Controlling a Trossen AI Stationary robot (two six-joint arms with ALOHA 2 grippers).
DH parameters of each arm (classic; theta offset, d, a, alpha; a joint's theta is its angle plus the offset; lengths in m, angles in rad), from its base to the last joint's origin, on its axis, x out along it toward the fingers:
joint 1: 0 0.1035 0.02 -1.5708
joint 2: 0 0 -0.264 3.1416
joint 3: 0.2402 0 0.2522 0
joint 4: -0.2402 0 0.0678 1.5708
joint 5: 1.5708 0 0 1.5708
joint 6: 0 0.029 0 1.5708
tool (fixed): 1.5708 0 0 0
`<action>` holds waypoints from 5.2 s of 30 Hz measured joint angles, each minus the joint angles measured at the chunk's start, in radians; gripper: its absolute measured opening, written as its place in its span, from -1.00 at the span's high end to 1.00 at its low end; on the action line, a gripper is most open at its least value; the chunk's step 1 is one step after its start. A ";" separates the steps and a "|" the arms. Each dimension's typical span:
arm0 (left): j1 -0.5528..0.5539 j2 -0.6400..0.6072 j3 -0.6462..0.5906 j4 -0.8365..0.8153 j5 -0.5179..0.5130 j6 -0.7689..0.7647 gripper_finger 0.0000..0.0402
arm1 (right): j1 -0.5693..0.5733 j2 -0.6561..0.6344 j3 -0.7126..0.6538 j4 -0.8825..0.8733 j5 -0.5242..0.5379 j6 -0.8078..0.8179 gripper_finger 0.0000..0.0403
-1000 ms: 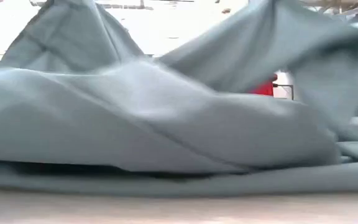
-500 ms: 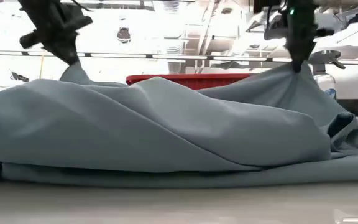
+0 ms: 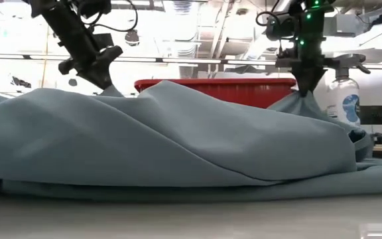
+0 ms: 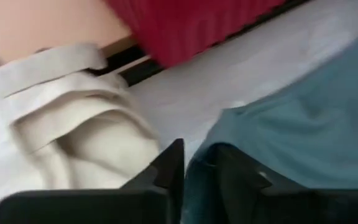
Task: Fold Laundry from Bin
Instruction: Fold the blue pants
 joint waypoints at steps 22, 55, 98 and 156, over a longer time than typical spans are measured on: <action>0.179 -0.042 0.218 -0.131 0.214 -0.062 0.24 | 0.212 0.010 -0.034 0.282 -0.111 -0.203 0.21; -0.100 0.235 0.228 -0.043 0.511 0.158 0.77 | 0.140 0.725 0.239 0.660 -0.310 -0.898 0.10; -0.075 0.127 -0.113 0.181 0.184 0.068 0.90 | -0.009 0.623 0.506 0.391 -0.200 -0.801 0.23; -0.146 0.235 -0.199 0.116 0.305 -0.491 1.00 | 0.099 0.367 0.506 0.219 -0.382 -0.748 -0.06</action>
